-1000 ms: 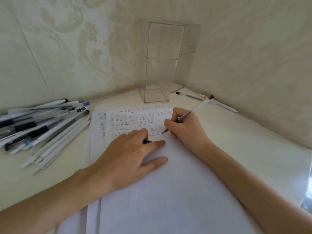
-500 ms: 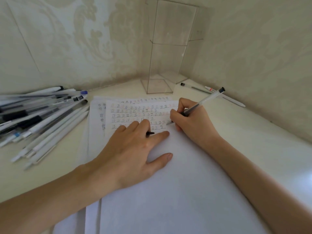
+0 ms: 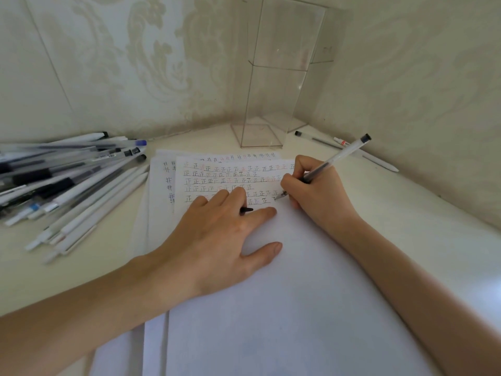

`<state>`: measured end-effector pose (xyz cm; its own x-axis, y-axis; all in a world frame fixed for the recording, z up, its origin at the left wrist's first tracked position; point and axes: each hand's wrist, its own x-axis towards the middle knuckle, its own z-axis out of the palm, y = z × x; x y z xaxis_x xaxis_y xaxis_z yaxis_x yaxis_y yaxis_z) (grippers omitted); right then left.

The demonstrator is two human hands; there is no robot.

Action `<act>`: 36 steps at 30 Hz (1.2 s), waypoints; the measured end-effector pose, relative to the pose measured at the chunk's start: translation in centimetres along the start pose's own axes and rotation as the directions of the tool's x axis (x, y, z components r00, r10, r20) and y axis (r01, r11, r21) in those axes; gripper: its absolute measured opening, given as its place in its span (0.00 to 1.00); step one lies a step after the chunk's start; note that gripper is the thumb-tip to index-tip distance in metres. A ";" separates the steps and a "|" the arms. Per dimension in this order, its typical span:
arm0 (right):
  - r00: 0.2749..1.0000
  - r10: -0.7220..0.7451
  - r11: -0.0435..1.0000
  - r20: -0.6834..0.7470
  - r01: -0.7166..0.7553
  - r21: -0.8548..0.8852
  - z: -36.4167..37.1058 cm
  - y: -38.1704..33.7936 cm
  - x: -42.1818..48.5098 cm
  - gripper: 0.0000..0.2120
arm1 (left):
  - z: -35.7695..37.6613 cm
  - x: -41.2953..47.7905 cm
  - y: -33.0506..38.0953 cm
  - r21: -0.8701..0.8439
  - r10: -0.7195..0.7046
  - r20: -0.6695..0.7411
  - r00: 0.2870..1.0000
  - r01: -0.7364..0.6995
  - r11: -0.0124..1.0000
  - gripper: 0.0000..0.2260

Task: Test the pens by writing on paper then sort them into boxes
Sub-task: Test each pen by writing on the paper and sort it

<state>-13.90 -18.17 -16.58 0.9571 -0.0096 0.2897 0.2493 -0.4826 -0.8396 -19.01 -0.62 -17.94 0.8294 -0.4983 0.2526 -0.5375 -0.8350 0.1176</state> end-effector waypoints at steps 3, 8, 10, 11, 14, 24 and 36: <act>1.000 0.002 1.000 -0.006 -0.002 0.007 0.0 0.0 0.0 0.16 | 0.0 0.0 0.0 -0.001 0.000 -0.002 1.000 0.000 1.000 0.32; 1.000 -0.005 1.000 0.017 0.005 0.007 0.0 0.0 -0.1 0.15 | 0.0 0.0 0.0 0.005 -0.001 0.004 1.000 0.001 1.000 0.32; 1.000 -0.010 1.000 0.029 0.010 0.000 0.0 0.0 -0.1 0.15 | -0.1 0.0 0.0 0.012 -0.005 0.011 1.000 0.005 1.000 0.32; 1.000 -0.009 1.000 0.028 0.009 -0.002 0.0 0.1 -0.1 0.15 | -0.1 0.0 0.0 0.019 -0.004 0.013 1.000 0.004 1.000 0.32; 1.000 0.001 1.000 0.020 -0.001 0.002 0.0 0.1 0.0 0.15 | 0.0 0.1 0.0 0.023 0.003 0.013 1.000 -0.003 1.000 0.33; 1.000 0.024 1.000 -0.012 -0.024 0.000 -0.1 0.3 0.2 0.16 | 0.2 0.1 -0.3 -0.054 0.029 -0.012 0.999 -0.030 0.998 0.29; 0.968 0.037 0.773 0.249 -0.186 0.607 -1.5 -1.2 -0.5 0.14 | -0.3 0.8 -0.9 -0.593 -0.190 -0.176 0.966 0.050 0.803 0.13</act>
<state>-14.90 -18.94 -15.02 0.9723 0.1912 0.1346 0.1043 0.1605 -0.9815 -17.92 -0.17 -17.52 0.8764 -0.2820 0.3903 -0.4808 -0.5573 0.6770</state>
